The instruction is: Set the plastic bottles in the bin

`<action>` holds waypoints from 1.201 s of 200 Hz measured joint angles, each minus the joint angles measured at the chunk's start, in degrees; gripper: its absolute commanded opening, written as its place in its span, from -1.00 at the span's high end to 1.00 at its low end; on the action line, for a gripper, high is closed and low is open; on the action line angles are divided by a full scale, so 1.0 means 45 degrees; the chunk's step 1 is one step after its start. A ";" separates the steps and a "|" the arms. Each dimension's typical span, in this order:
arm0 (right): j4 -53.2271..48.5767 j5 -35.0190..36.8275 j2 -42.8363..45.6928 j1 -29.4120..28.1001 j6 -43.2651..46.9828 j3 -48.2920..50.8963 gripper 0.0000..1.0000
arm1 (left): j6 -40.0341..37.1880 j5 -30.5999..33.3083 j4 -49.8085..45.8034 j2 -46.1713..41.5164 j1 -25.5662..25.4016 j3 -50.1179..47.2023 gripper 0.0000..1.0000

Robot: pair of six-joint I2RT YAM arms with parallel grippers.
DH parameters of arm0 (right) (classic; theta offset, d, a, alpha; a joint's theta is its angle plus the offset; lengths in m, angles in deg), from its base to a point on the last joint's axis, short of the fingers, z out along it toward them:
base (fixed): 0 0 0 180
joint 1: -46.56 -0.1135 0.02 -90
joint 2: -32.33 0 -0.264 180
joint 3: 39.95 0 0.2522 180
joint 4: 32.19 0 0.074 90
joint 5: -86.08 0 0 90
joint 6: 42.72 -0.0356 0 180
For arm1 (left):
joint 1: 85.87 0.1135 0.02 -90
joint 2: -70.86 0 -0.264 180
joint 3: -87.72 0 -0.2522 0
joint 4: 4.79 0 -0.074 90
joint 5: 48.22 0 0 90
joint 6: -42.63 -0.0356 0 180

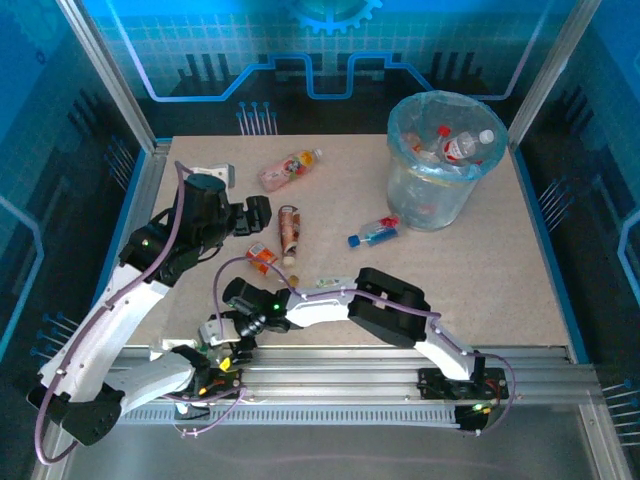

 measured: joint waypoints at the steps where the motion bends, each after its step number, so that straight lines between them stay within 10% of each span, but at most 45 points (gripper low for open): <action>1: -0.0005 0.0010 -0.0015 -0.0005 0.0000 -0.0015 -0.65 | -0.0005 0.0000 0.0005 0.0000 0.0000 0.0000 -0.76; 240: 0.0432 0.0797 0.1588 0.0413 -0.1943 0.1049 0.35 | -0.0291 -0.0010 0.0034 -0.0112 0.0024 0.0345 -0.74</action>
